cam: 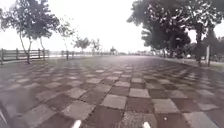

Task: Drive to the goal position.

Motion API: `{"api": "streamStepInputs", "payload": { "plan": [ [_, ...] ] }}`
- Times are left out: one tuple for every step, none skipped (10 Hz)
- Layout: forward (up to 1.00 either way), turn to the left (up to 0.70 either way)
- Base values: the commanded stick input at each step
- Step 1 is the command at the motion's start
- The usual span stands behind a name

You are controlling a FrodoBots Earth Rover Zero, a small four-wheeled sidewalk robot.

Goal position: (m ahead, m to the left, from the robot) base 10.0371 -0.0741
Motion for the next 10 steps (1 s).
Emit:
{"api": "streamStepInputs", "payload": {
  "plan": [
    [0.85, 0.00],
    [0.85, 0.00],
    [0.85, 0.00],
    [0.85, 0.00],
    [0.85, 0.00],
    [0.85, 0.00],
    [0.85, 0.00],
    [0.85, 0.00],
    [0.85, 0.00],
    [0.85, 0.00]
  ]
}}
